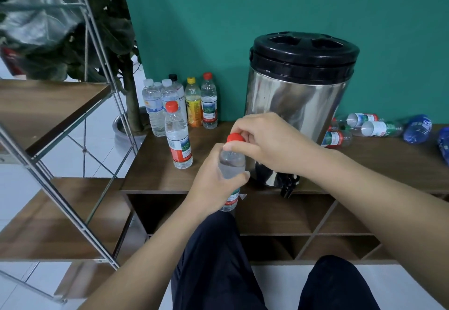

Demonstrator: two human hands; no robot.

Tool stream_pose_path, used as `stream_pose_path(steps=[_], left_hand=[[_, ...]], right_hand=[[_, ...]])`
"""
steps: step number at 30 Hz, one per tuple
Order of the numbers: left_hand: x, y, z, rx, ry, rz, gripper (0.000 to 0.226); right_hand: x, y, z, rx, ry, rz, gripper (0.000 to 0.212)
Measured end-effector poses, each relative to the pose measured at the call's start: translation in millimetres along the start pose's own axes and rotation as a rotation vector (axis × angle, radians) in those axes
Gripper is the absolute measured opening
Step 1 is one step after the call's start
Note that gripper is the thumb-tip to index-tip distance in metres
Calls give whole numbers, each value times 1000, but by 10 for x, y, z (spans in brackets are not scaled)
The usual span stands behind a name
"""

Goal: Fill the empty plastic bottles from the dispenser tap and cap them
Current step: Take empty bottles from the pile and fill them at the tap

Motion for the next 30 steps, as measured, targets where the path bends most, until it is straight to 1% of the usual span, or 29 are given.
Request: stream_pose_path(steps=[2,4,6,8,13,18,22,25,27,30], left_hand=[[-100,48,-6,16,-16,14,52],[-186,106,-12,18,-36,13,48],[-244,171,-48,18,-55,5,47],[-287,250,-106,11,-69,20,49],[-362,529,-260,-17,-90,134,55],[-386,712,-430,-11,-70,174,61],[-429,734,-484,-19,-41,114,70],[-477,691,-544,-11,-65,93,80],[-503,646,-573,0,-31,95,80],[-585,516,-681,3,5,107,72]], right_hand=[[33,53,-12,-40,68,-62,36],[62,136,1,-67,83,-101,30],[68,247,20,-85,87,-95,22],[84,386,50,-80,79,-83,20],[209,725,125,-12,27,-43,15],[405,848,230,97,13,29,20],[485,856,288,147,43,83,23],[582,817,333,237,110,107,30],[669,758,360,306,159,138,33],[874,627,370,377,284,158,41]])
Point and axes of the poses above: each hand's wrist, its own y-axis towards the middle knuckle, its own x-axis out of the palm, z = x × y, the point moved 6 cm from there along y, towards the middle knuckle, and after that the axes turned 5 degrees about -z, right-handed, at the moved point
